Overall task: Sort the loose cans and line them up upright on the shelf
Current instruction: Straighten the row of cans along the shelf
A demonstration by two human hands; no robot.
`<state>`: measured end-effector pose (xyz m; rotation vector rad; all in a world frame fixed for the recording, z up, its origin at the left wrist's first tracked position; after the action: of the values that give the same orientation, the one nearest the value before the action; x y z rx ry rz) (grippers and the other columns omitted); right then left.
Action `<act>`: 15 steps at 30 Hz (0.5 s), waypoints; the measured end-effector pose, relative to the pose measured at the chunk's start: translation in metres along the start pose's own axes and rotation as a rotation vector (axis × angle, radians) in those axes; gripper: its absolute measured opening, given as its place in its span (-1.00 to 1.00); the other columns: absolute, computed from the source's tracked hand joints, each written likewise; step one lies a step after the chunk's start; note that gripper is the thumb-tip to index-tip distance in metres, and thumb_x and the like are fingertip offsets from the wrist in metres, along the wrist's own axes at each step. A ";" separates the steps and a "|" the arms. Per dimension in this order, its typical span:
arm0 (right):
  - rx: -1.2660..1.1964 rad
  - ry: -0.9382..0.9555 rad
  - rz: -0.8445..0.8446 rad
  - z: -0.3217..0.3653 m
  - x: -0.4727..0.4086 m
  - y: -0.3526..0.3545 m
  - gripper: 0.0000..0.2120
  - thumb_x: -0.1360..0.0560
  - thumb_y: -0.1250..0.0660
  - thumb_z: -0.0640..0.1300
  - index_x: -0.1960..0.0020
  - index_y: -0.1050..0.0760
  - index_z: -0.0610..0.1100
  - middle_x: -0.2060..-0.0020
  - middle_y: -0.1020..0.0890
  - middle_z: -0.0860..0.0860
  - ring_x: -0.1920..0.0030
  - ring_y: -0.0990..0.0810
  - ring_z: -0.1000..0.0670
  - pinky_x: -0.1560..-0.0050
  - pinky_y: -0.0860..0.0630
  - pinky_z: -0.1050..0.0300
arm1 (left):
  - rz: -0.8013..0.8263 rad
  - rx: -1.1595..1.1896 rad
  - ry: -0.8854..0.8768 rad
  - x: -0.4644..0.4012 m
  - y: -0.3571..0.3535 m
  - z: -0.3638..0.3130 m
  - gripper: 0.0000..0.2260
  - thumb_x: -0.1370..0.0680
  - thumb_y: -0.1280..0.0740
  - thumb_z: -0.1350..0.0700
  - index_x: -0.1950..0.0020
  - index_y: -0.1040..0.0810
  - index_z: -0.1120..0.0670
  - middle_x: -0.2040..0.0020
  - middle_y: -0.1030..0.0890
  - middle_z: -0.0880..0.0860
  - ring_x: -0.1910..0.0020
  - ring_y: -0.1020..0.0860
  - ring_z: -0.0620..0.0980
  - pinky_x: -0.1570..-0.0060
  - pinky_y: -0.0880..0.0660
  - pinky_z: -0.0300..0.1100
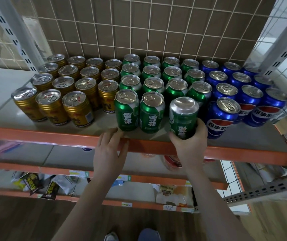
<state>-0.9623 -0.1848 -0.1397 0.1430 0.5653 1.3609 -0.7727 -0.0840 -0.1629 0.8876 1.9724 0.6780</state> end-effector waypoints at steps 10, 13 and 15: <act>0.069 0.087 0.054 0.033 -0.007 0.055 -0.39 -0.29 -0.51 -0.05 -0.28 -0.40 -0.08 -0.08 -0.41 0.07 0.07 -0.39 0.39 0.15 -0.31 0.56 | -0.012 -0.105 -0.075 0.000 -0.014 0.006 -0.70 -0.52 -0.19 0.03 0.03 -0.63 0.19 0.11 -0.63 0.15 0.11 -0.55 0.20 0.00 -0.49 0.06; 0.174 0.131 0.095 0.037 -0.009 0.063 -0.43 -0.31 -0.47 0.03 -0.27 -0.42 -0.08 -0.07 -0.45 0.03 0.06 -0.39 0.21 0.11 -0.36 0.37 | -0.026 -0.162 -0.059 -0.001 -0.019 0.007 -0.71 -0.53 -0.19 0.02 0.05 -0.64 0.17 0.15 -0.62 0.16 0.17 -0.54 0.20 0.03 -0.47 0.06; 0.229 0.153 0.098 0.038 -0.009 0.063 -0.43 -0.33 -0.46 0.02 -0.28 -0.42 -0.10 -0.05 -0.45 0.03 0.01 -0.38 0.14 0.05 -0.36 0.23 | -0.029 -0.191 -0.049 -0.002 -0.022 0.007 -0.71 -0.54 -0.19 0.01 0.05 -0.64 0.15 0.15 -0.61 0.16 0.20 -0.52 0.20 0.08 -0.45 0.02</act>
<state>-1.0018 -0.1709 -0.0782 0.2565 0.8525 1.4065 -0.7730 -0.0975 -0.1812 0.7508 1.8393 0.8055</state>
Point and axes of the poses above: each hand's wrist, its own x-axis away from the middle knuckle, its own y-axis out of the back of the hand, z = x × y, the point moved 2 cm from there along -x, towards the middle knuckle
